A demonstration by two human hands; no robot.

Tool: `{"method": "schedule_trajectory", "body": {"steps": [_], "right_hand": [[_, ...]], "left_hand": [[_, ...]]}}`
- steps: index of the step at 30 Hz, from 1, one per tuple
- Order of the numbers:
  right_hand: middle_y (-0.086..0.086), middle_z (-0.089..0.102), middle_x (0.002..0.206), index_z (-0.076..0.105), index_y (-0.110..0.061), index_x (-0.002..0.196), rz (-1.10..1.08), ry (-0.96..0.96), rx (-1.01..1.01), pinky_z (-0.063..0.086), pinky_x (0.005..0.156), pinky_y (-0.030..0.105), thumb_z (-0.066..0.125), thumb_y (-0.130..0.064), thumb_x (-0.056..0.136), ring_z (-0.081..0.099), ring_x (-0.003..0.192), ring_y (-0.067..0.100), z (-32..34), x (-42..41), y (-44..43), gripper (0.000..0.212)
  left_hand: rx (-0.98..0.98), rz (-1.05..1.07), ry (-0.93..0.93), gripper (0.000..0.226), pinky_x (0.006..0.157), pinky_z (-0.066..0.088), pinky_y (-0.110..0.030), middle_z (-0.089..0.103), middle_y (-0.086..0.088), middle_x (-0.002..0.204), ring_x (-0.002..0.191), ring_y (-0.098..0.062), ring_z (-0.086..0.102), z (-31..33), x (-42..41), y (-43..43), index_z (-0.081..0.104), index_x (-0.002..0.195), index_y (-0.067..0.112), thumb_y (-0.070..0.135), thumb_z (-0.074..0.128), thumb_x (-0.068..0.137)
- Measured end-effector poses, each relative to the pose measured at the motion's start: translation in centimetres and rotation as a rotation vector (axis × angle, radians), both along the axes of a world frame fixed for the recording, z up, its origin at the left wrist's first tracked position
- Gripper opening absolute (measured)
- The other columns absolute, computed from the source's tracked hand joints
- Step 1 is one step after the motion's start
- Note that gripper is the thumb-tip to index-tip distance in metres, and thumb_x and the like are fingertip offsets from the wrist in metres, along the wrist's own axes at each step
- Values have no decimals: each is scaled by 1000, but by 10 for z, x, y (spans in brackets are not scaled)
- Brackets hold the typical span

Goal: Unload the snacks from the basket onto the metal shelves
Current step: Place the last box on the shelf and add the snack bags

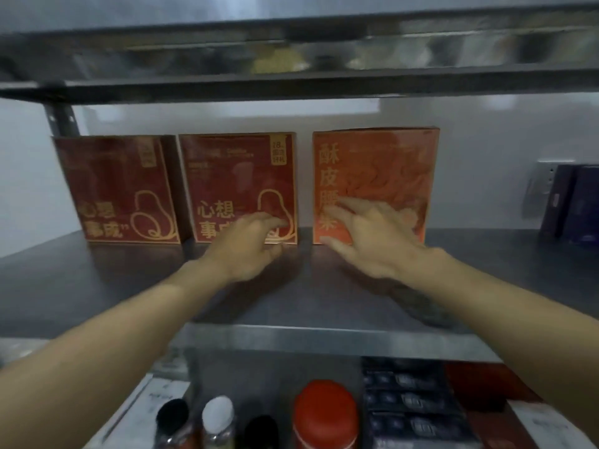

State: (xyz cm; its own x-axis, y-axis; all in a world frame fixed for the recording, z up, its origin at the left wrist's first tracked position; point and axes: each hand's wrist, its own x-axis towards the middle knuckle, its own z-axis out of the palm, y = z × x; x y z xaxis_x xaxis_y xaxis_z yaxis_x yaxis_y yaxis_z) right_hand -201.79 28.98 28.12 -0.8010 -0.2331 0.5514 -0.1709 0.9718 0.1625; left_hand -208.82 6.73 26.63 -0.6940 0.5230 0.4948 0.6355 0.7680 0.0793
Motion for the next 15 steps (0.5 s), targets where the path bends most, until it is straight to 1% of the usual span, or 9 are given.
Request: {"method": "schedule_trajectory", "body": {"steps": [2, 4, 6, 8, 11, 13, 15], "right_hand": [[9, 38, 153, 38, -25, 148, 58, -40, -9, 33, 110, 43, 38, -59, 96, 38, 138, 30, -2, 15, -47, 62], [10, 29, 158, 31, -26, 151, 114, -98, -42, 27, 116, 46, 35, -60, 97, 30, 143, 30, -8, 30, -98, 64], [8, 20, 162, 23, -29, 153, 189, -162, -81, 20, 118, 45, 34, -62, 97, 22, 147, 29, -15, 47, -157, 67], [6, 15, 163, 17, -32, 155, 270, -214, -81, 19, 119, 46, 32, -64, 97, 19, 147, 28, -27, 64, -219, 69], [7, 12, 163, 12, -33, 156, 396, -255, -76, 18, 119, 47, 32, -64, 97, 16, 148, 27, -52, 88, -312, 69], [7, 12, 163, 13, -32, 156, 485, -297, -96, 17, 119, 46, 35, -62, 97, 15, 149, 26, -68, 105, -370, 69], [9, 16, 162, 15, -32, 155, 568, -316, -108, 20, 118, 45, 36, -62, 96, 19, 148, 26, -81, 121, -426, 69]], "left_hand": [[-36, 96, 52, 48, 99, 46, -42, 56, -6, 136, 124, -31, 54, -2, 33, -42, 55, 134, 18, 35, 62, 89], [-89, 211, 79, 50, 97, 47, -44, 54, -5, 139, 123, -33, 53, -8, 67, -93, 52, 136, 22, 42, 58, 90], [-125, 332, 96, 52, 97, 44, -45, 52, -4, 140, 123, -34, 50, -18, 100, -151, 50, 137, 25, 45, 56, 90], [-126, 449, 94, 54, 101, 38, -47, 47, -5, 145, 129, -33, 45, -32, 134, -210, 46, 141, 26, 48, 53, 91], [-92, 629, 52, 60, 110, 30, -49, 34, -5, 155, 140, -31, 32, -56, 184, -296, 39, 147, 28, 54, 48, 94], [-80, 724, 24, 61, 111, 29, -48, 31, -6, 156, 141, -31, 29, -73, 219, -348, 37, 148, 30, 56, 46, 94], [-82, 812, -5, 61, 113, 28, -49, 29, -5, 157, 142, -31, 27, -91, 256, -395, 35, 148, 32, 56, 45, 93]]}}
